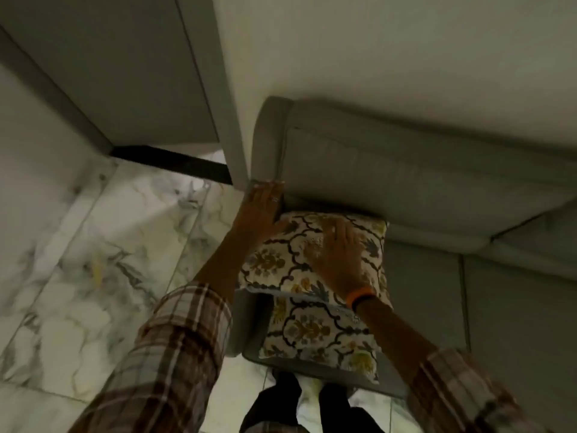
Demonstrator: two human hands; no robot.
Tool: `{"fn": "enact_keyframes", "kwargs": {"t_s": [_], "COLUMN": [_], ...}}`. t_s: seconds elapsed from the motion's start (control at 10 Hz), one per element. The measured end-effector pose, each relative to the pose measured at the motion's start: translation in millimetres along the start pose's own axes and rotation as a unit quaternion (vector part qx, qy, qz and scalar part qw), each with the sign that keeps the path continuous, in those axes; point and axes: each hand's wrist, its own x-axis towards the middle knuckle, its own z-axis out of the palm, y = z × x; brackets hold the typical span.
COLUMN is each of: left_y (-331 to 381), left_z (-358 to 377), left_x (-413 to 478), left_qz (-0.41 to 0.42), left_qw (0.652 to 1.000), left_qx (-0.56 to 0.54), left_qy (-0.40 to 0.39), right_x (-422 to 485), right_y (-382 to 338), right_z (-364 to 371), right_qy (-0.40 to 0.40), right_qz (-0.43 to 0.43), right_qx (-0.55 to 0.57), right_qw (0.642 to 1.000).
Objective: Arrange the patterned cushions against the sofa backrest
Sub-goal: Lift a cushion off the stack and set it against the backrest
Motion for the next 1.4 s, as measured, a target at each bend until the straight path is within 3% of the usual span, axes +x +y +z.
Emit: {"fn": "enact_keyframes", "kwargs": {"t_s": [0.1, 0.3, 0.4, 0.5, 0.6, 0.8, 0.9, 1.0, 1.1, 1.2, 1.3, 1.4], "left_y": [7.8, 35.8, 47.8, 58.0, 62.0, 77.4, 89.1, 103.1, 131.6, 181.7, 242.3, 318.7], "left_z": [37.6, 112.6, 137.7, 145.9, 147.4, 119.5, 98.5, 83.1, 79.7, 96.1, 132.7, 178.2], "left_x": [29.3, 82.4, 106.1, 123.1, 131.9, 122.0, 108.9, 99.8, 90.1, 77.9, 63.9, 41.5], "left_qz": [-0.007, -0.053, -0.054, -0.046, -0.092, -0.172, -0.256, -0.329, -0.347, -0.319, -0.31, -0.329], "left_qw": [0.991, 0.944, 0.931, 0.927, 0.914, 0.907, 0.871, 0.806, 0.768, 0.796, 0.816, 0.819], "left_qx": [-0.046, -0.133, -0.11, -0.064, -0.069, -0.113, -0.194, -0.316, -0.374, -0.398, -0.419, -0.43], "left_qy": [-0.122, -0.296, -0.343, -0.367, -0.39, -0.367, -0.371, -0.378, -0.387, -0.327, -0.249, -0.188], "right_x": [-43.7, -97.7, -108.6, -108.2, -99.4, -92.7, -101.8, -110.1, -112.3, -122.0, -126.3, -117.2], "right_y": [14.1, 33.0, 42.9, 46.9, 45.8, 59.3, 96.8, 147.8, 210.8, 291.2, 373.1, 459.7], "right_z": [32.8, 98.4, 129.2, 144.2, 140.0, 108.9, 92.0, 70.8, 31.7, -16.4, -61.4, -98.2], "right_qy": [0.027, -0.122, -0.116, -0.062, -0.047, 0.08, 0.103, 0.099, 0.079, 0.065, 0.041, -0.023], "right_qz": [0.033, 0.195, 0.363, 0.453, 0.508, 0.495, 0.507, 0.488, 0.451, 0.419, 0.37, 0.308], "right_qx": [0.069, 0.195, 0.439, 0.559, 0.63, 0.778, 0.763, 0.747, 0.731, 0.705, 0.624, 0.569], "right_qw": [0.997, 0.953, 0.814, 0.691, 0.585, 0.379, 0.388, 0.441, 0.507, 0.569, 0.687, 0.762]}}
